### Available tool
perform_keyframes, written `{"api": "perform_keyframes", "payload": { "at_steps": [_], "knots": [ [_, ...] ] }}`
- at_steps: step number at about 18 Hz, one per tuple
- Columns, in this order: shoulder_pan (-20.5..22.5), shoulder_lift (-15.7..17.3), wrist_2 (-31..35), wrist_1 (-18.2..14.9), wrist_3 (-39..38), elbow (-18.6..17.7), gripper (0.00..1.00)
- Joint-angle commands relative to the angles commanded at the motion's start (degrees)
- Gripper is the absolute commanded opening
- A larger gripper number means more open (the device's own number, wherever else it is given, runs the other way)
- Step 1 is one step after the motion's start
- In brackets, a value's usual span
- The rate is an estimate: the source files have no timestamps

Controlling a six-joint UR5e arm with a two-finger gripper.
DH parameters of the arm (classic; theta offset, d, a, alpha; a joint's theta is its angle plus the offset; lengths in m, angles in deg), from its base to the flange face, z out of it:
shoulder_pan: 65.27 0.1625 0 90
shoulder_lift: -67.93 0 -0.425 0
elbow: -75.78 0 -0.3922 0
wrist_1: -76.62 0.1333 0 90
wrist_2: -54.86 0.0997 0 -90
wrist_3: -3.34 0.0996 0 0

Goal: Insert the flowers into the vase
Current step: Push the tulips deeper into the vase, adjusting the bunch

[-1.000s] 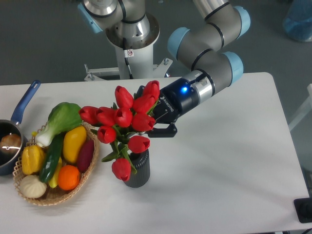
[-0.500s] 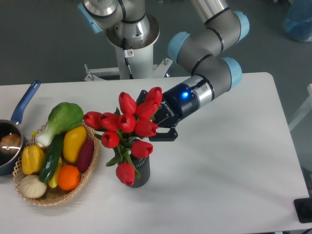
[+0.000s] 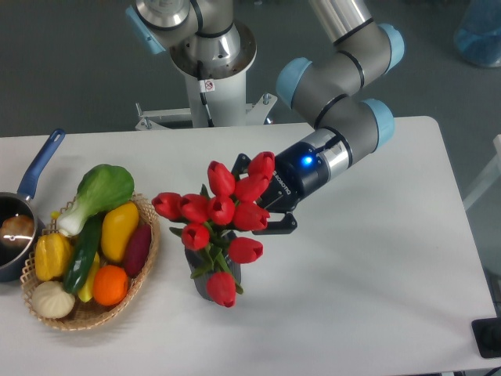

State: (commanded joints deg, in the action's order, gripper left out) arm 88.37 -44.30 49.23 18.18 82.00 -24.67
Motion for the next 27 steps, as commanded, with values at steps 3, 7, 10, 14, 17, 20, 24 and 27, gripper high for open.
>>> {"api": "perform_keyframes", "payload": {
  "at_steps": [3, 7, 10, 14, 17, 20, 24, 27],
  "knots": [
    [0.09, -0.61, 0.09, 0.0, 0.09, -0.88, 0.0],
    [1.23, -0.62, 0.18, 0.26, 0.26, -2.28, 0.0],
    [1.23, -0.7, 0.35, 0.35, 0.53, -2.37, 0.0],
    [1.06, -1.49, 0.62, 0.35, 3.42, -3.16, 0.0],
    [1.05, -1.58, 0.7, 0.18, 3.43, -3.51, 0.0],
    [0.97, -1.58, 0.79, 0.18, 3.51, -4.04, 0.0],
    [0.88, -1.5, 4.21, 0.26, 3.6, -4.83, 0.0],
    [0.79, -1.5, 4.84, 0.35, 4.13, -5.19, 0.0]
  ]
}}
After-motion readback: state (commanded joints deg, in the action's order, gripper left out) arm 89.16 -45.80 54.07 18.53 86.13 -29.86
